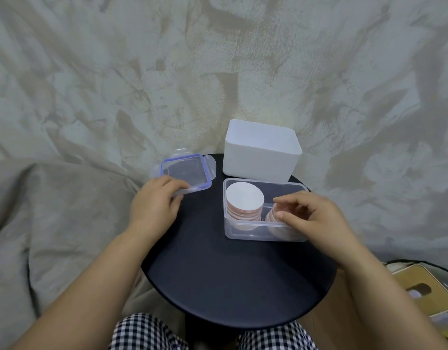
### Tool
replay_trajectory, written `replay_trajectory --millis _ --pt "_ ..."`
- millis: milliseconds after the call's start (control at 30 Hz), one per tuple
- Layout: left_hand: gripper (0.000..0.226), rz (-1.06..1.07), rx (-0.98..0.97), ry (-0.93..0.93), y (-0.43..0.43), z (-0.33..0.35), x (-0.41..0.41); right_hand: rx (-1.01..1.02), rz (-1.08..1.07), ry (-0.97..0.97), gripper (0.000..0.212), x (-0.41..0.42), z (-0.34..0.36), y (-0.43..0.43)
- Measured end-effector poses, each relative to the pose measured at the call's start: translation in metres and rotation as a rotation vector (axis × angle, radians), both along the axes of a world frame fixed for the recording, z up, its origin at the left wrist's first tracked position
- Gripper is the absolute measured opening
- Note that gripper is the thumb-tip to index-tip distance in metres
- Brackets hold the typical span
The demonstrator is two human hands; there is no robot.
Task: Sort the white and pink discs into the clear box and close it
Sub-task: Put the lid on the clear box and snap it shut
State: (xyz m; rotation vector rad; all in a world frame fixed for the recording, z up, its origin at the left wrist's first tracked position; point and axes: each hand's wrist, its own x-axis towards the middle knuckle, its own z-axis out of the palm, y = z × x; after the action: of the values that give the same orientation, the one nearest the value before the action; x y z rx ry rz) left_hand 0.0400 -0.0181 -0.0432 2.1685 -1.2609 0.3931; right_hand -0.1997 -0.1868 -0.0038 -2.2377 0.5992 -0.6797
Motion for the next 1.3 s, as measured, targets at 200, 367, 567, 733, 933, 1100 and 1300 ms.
replay_trajectory --millis 200,367,567,733,933,1100,1300 --pt "0.016 0.134 -0.533 0.355 0.011 0.034 -0.001 0.058 -0.024 -0.038 0.033 0.004 0.000 -0.001" --pt "0.020 0.015 -0.999 0.872 0.009 0.072 -0.023 0.215 -0.096 -0.205 0.033 0.018 0.013 0.004" --pt "0.013 -0.172 -1.005 1.596 -0.012 0.073 -0.065 0.558 -0.085 -0.358 0.043 0.036 0.026 0.000" --pt "0.009 -0.189 -0.823 1.698 -0.019 0.064 -0.082 0.869 -0.059 -0.500 0.014 0.017 0.028 -0.013" --pt "0.014 -0.198 -0.519 1.447 -0.026 0.063 -0.081 0.733 -0.197 -0.406 0.015 -0.016 0.015 -0.029" --pt "0.021 -0.127 -0.427 1.405 -0.028 0.054 -0.080 0.762 -0.312 -0.363 0.046 -0.015 -0.007 -0.030" --pt "0.032 -0.079 -0.412 1.364 -0.028 0.047 -0.081 0.854 -0.320 -0.435 0.046 -0.015 -0.020 -0.030"
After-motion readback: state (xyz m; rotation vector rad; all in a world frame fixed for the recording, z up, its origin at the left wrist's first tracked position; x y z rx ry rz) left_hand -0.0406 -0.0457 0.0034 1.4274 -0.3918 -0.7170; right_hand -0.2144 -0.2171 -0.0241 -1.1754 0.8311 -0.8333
